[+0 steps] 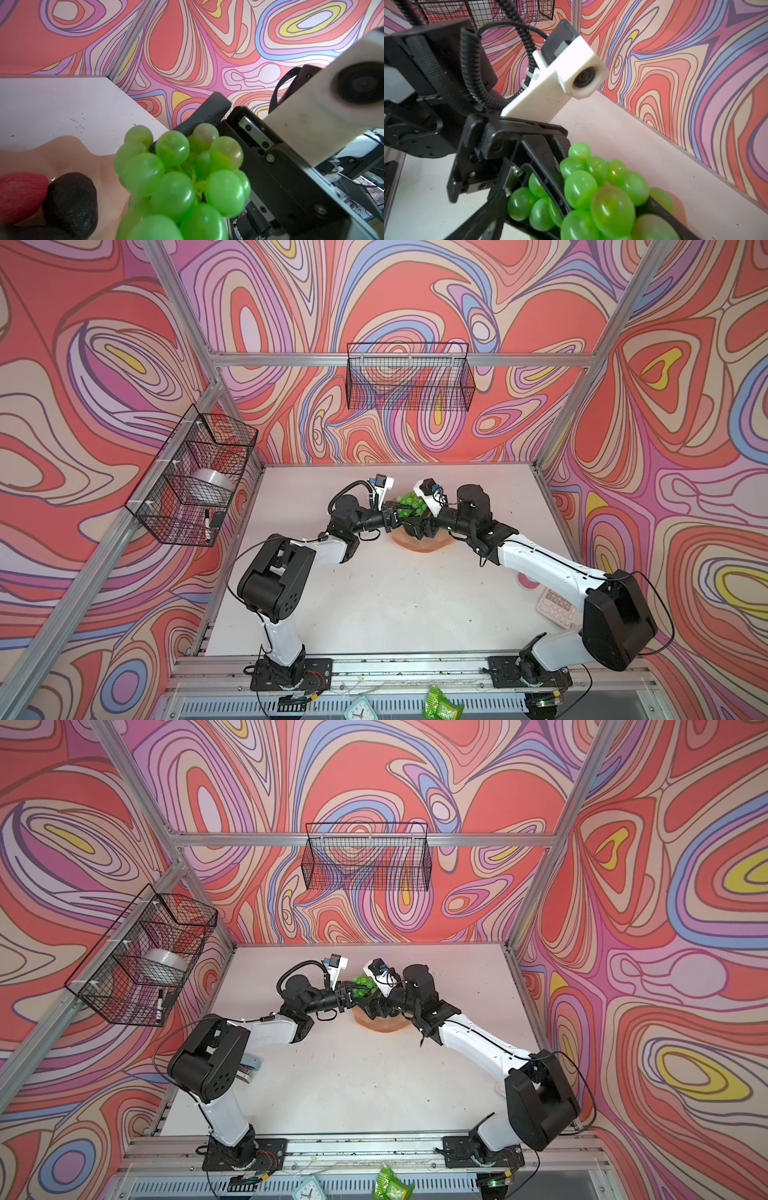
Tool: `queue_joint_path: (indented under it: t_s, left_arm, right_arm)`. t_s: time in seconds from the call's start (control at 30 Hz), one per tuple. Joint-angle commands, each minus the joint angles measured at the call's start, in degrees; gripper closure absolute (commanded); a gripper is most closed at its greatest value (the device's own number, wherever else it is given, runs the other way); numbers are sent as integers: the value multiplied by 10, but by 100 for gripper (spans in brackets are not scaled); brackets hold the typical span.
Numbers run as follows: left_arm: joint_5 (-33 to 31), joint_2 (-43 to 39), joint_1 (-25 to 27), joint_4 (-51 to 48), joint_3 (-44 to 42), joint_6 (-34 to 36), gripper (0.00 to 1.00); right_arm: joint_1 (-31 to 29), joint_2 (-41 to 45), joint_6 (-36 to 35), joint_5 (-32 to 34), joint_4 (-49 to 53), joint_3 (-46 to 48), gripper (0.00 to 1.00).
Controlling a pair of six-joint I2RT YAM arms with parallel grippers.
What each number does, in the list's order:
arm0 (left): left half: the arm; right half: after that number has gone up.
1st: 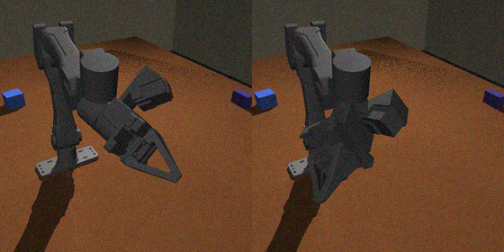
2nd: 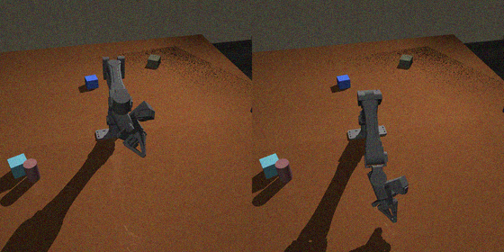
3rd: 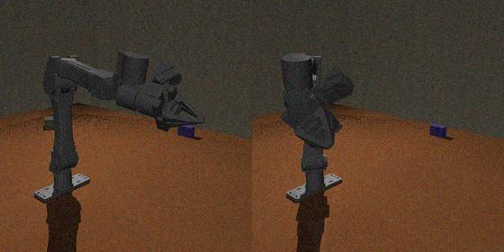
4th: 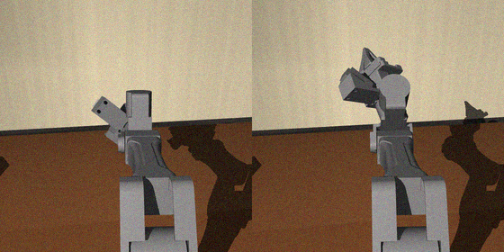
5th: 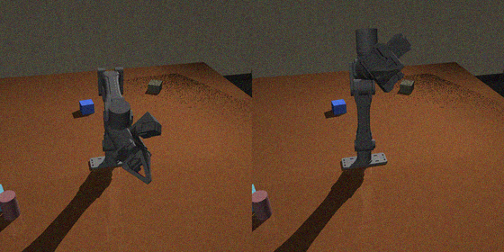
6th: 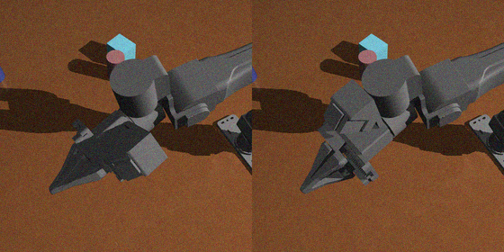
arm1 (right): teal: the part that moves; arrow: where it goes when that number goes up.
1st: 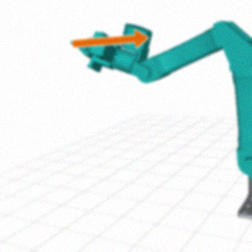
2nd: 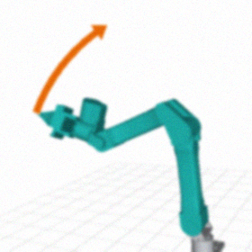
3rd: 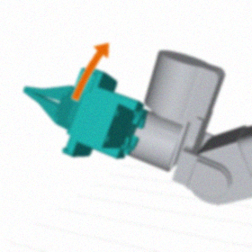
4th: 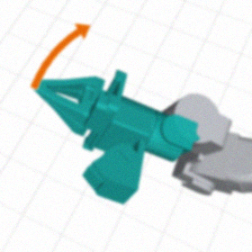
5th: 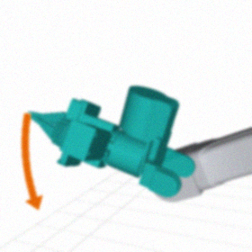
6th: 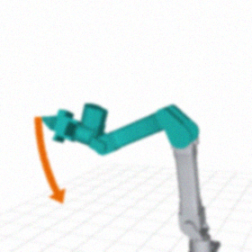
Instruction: Place and organize the fake fruits in the fruit bowl
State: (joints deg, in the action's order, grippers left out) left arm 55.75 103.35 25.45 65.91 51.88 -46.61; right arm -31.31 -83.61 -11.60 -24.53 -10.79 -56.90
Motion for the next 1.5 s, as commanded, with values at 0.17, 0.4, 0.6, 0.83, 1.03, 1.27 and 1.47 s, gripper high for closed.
queue_joint_path:
  t_s: [0.17, 0.4, 0.6, 0.83, 1.03, 1.27, 1.47]
  left_arm:
    - [5, -2, -3, 71, 4, 22, 4]
    - [-54, -25, -41, 84, -34, 21, 0]
    - [-77, -9, -46, 92, -18, 12, 0]
    - [-124, -17, -45, 109, 9, 10, 0]
    - [-192, -70, -48, 29, -2, 65, 0]
    - [-360, -190, -49, -185, -61, 202, 0]
    - [-518, -255, -50, -401, -60, 284, 0]
  right_arm:
    - [-5, 15, -36, 22, -37, 10, 3]
    - [-3, 15, -29, 78, -53, 19, 3]
    - [29, -5, 39, 75, -32, 4, 3]
    - [57, -40, 110, 141, 59, -32, 3]
    - [81, -80, 179, 177, 120, -59, 5]
    - [92, -51, 220, 183, 170, -27, 7]
    - [121, -44, 271, 200, 195, -10, 12]
